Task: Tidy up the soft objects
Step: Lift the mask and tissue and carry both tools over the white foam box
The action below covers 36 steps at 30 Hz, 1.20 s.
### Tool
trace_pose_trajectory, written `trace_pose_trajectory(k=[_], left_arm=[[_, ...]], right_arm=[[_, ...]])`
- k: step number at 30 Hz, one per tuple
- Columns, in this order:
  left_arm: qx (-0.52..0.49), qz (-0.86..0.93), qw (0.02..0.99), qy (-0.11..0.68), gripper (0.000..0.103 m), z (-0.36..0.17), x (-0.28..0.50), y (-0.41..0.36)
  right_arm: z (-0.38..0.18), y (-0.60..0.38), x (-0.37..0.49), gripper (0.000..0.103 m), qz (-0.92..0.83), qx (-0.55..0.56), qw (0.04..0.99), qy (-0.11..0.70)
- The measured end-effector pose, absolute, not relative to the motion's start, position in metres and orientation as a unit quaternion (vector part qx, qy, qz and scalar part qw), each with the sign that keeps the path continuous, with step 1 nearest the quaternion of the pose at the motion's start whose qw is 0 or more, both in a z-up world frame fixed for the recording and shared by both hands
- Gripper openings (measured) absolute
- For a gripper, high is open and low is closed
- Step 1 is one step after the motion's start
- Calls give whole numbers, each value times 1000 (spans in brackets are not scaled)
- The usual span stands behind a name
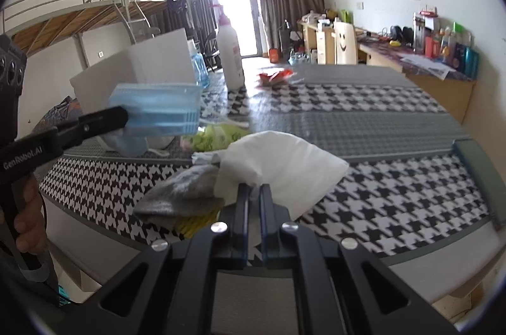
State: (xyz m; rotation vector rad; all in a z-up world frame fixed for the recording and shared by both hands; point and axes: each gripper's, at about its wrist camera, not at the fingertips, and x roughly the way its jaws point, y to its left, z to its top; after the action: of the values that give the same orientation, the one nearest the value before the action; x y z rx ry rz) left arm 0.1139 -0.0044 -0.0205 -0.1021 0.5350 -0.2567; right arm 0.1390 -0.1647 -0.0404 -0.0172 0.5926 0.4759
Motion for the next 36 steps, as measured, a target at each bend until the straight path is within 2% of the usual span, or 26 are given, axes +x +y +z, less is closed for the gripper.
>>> trace_pose_trajectory(k=[17,36], left_arm=[[-35,-109,966,233,18,9,96,7],[-16,-103,972,209,18,38,111,8]], right_arm=[[0,-150,132,8,231,-10,943,239],[26,-143,148,9,224,-5,952,207]])
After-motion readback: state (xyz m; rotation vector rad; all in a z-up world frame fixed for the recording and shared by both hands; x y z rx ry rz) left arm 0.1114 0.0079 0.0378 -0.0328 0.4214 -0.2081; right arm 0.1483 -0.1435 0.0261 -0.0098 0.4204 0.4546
